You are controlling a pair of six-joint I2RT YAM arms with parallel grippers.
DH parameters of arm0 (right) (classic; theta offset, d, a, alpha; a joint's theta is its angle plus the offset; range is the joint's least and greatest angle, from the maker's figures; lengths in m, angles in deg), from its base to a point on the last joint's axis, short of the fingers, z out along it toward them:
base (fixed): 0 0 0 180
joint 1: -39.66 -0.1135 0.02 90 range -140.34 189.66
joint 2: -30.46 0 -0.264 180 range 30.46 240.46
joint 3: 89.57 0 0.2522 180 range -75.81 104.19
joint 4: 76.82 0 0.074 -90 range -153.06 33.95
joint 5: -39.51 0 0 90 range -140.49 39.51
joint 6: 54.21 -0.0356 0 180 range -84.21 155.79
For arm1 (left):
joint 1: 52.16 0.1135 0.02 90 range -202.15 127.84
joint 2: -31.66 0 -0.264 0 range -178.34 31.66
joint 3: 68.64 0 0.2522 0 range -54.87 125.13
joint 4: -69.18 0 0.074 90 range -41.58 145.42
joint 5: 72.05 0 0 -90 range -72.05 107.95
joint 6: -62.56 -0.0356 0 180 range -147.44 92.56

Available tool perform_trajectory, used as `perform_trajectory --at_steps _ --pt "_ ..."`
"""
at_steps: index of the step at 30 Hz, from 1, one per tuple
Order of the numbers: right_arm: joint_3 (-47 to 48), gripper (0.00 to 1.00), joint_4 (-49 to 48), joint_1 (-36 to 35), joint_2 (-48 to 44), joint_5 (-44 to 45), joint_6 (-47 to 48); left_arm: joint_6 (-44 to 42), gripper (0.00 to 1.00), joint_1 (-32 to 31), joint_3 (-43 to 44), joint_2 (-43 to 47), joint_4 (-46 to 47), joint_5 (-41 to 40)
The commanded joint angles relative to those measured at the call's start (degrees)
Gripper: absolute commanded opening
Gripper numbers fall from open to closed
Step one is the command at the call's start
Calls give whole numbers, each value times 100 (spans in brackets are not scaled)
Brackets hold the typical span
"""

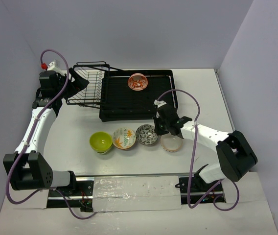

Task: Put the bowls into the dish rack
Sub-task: Pick up the bowl from the center of the board.

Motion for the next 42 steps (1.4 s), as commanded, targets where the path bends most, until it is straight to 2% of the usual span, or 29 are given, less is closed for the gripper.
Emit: perform_trajectory --at_steps 1,10,16,26,42 --pt "297 18 19 29 101 -21 32 -3 93 26 12 -26 314 134" --pt "323 0 37 21 145 -21 41 6 94 17 12 -26 314 151" --pt "297 0 98 12 40 40 67 -3 94 26 12 -9 306 134" --pt "191 0 169 -76 -909 268 23 6 93 26 3 9 323 143" --pt "340 0 63 -278 -1718 550 296 23 94 26 3 18 341 187"
